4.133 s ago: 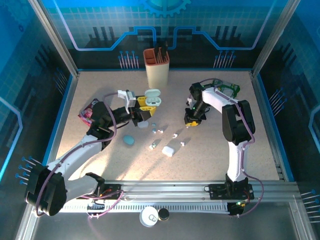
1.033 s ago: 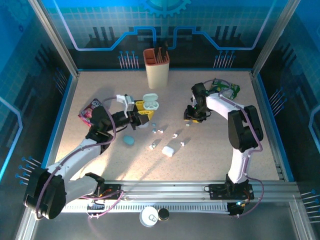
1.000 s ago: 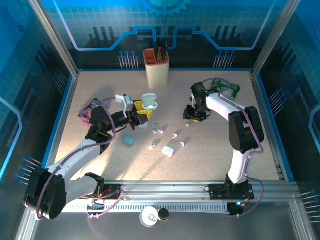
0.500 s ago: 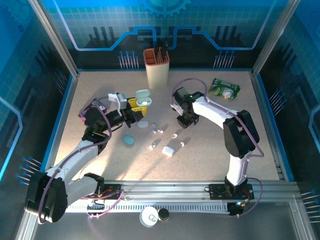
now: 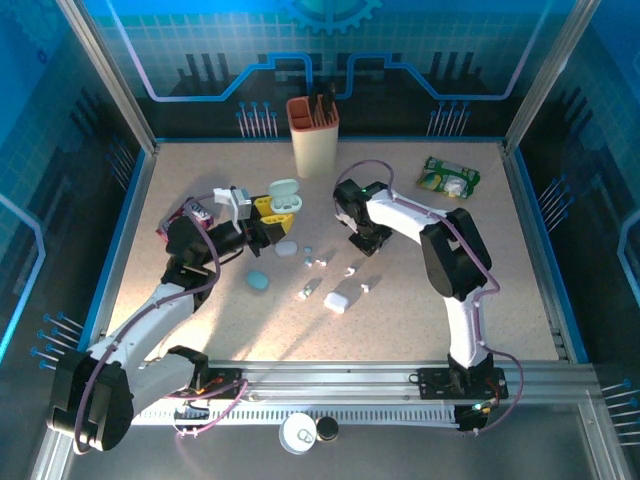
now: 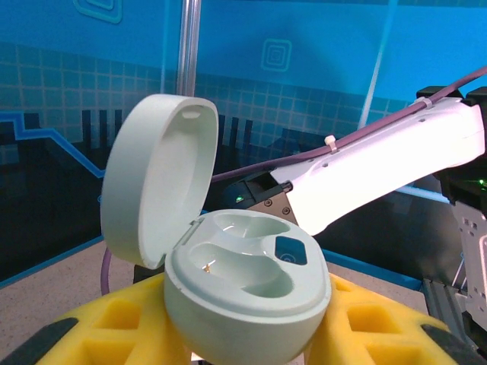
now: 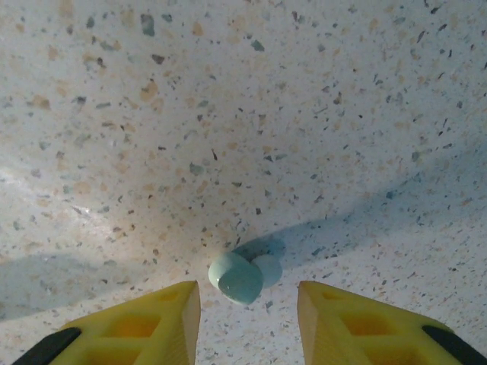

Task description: Insert the wireless bluetooth earbuds into the charging case

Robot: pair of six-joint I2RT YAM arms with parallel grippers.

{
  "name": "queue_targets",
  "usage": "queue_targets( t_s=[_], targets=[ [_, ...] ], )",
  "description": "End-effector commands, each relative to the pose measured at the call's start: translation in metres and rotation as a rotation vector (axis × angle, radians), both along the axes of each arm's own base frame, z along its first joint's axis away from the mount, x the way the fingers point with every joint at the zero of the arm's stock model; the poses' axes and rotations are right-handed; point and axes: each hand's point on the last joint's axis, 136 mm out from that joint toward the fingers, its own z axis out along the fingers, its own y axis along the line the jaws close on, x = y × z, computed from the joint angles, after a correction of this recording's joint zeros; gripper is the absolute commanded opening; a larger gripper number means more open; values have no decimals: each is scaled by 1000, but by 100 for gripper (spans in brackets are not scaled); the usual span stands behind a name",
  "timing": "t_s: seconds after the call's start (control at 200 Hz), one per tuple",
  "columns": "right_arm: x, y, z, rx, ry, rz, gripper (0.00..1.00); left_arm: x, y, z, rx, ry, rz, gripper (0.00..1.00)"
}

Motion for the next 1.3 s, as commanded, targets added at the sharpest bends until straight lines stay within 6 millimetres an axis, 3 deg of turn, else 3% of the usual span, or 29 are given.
queue_targets(
  t_s=[0.0, 0.345, 0.71, 1.001, 1.296],
  targets=[
    [-1, 1, -5, -31, 25, -13, 38, -5, 3, 1, 5, -19, -2, 36],
    [-5, -5, -16, -85, 58, 7, 36, -7, 3, 2, 10, -22, -1, 36],
    [0, -3, -15, -80, 37, -30, 25, -4, 2, 3, 11, -18, -6, 36],
    [0, -4, -14, -80, 32, -42, 30, -4, 1, 0, 10, -9, -12, 36],
    [-1, -5, -19, -90, 40, -55, 24, -4, 1, -1, 10, -7, -12, 37]
  ],
)
